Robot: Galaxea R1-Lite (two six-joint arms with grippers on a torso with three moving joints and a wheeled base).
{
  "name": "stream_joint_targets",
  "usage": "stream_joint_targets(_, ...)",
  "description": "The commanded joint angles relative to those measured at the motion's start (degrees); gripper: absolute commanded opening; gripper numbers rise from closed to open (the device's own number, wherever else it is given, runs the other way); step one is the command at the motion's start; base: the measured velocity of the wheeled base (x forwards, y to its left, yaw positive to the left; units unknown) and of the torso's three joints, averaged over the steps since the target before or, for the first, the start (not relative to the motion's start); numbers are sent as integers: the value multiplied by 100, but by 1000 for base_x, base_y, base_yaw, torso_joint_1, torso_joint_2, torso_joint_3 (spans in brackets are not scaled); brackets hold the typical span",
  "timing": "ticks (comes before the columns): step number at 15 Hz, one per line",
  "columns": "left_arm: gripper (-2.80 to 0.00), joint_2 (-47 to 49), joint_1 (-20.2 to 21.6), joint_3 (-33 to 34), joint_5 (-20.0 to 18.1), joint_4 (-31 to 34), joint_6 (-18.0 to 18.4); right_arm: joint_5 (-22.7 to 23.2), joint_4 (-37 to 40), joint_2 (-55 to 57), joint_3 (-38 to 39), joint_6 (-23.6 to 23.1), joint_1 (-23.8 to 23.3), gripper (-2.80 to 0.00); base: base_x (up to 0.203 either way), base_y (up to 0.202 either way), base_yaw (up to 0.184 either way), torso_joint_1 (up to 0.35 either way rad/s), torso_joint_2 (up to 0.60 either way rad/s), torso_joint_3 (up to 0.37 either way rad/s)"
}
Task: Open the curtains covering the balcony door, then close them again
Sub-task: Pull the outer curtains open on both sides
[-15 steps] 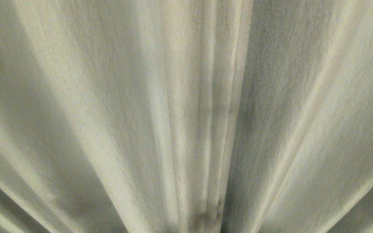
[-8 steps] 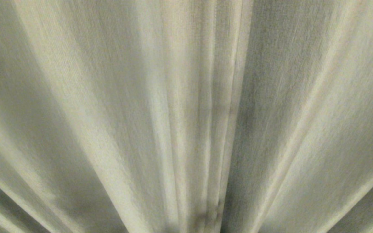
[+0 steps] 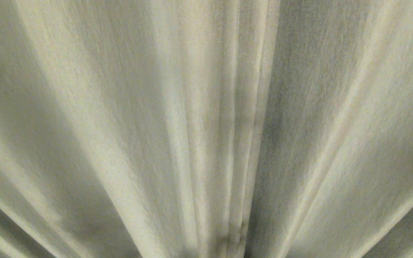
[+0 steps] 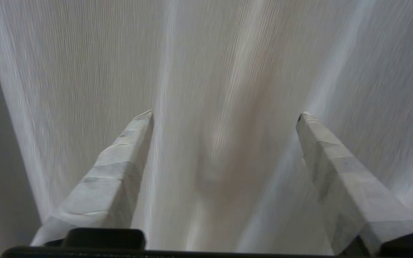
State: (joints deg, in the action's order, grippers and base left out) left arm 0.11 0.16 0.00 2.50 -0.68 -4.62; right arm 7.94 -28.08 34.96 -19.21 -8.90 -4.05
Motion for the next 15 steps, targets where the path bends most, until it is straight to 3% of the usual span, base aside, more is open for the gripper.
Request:
stream_joint_targets(1, -280, -2, 2, 0, 5, -2, -4, 6, -287, 387, -67, 8, 0, 0, 0, 0, 0, 0, 0, 0)
stream_joint_targets(8, -280, -2, 2, 0, 5, -2, -4, 6, -1584, 1638, -144, 19, -10, 0, 0, 0, 0, 0, 0, 0)
stream_joint_targets(15, -280, -2, 2, 0, 5, -2, -4, -3, -1828, 2720, -874, 103, -53, 0, 0, 0, 0, 0, 0, 0)
